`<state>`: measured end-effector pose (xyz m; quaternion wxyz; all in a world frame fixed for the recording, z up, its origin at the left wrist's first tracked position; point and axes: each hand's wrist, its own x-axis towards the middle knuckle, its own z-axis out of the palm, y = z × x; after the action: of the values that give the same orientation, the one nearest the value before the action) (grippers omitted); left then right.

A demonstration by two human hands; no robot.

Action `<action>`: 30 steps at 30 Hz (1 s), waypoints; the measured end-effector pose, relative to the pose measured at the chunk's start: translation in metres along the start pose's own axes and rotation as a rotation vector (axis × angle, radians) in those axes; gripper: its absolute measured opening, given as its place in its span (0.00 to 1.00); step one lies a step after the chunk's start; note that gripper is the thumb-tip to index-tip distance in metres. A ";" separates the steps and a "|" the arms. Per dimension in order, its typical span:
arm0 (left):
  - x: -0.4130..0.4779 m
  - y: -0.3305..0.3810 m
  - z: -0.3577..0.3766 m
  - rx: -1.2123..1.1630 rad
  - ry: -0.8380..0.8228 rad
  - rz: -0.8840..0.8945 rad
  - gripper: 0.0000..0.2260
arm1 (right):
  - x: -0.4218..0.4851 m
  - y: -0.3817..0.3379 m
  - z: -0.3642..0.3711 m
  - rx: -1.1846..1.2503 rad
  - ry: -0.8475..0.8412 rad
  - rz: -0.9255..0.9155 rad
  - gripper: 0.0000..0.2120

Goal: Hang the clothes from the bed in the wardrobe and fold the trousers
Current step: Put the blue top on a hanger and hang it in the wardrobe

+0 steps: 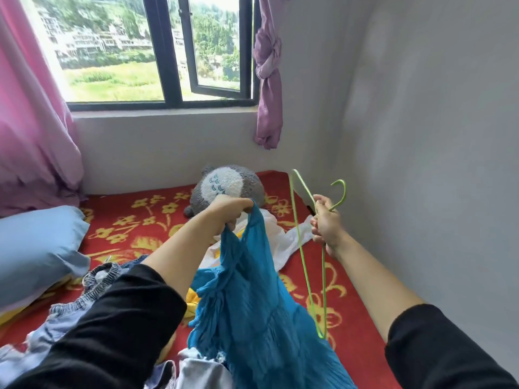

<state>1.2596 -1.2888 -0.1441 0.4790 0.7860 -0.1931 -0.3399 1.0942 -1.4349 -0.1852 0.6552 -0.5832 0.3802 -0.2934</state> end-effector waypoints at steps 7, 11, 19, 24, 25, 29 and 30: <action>-0.006 0.045 -0.029 -0.446 0.137 0.084 0.04 | -0.009 -0.009 -0.009 0.004 -0.073 -0.023 0.11; -0.009 0.058 -0.057 -0.451 0.140 0.142 0.12 | -0.013 -0.020 -0.011 0.063 -0.074 -0.056 0.09; -0.008 0.012 -0.073 -0.442 0.105 0.045 0.11 | -0.031 -0.009 -0.009 -0.058 -0.266 0.046 0.11; -0.010 -0.005 -0.076 -0.393 0.126 0.086 0.17 | -0.033 0.002 -0.009 -0.060 -0.310 0.051 0.12; -0.011 -0.009 -0.078 -0.384 0.139 0.089 0.20 | -0.033 0.003 -0.009 -0.050 -0.307 0.055 0.12; -0.014 -0.019 -0.083 -0.289 0.063 0.137 0.21 | -0.035 0.003 -0.004 -0.078 -0.330 0.081 0.12; -0.015 -0.019 -0.082 -0.245 0.024 0.149 0.19 | -0.036 0.003 -0.001 -0.098 -0.346 0.085 0.12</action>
<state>1.3075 -1.2192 -0.1306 0.5977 0.7089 -0.2023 -0.3152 1.0738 -1.4056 -0.1824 0.6935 -0.6394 0.3001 -0.1419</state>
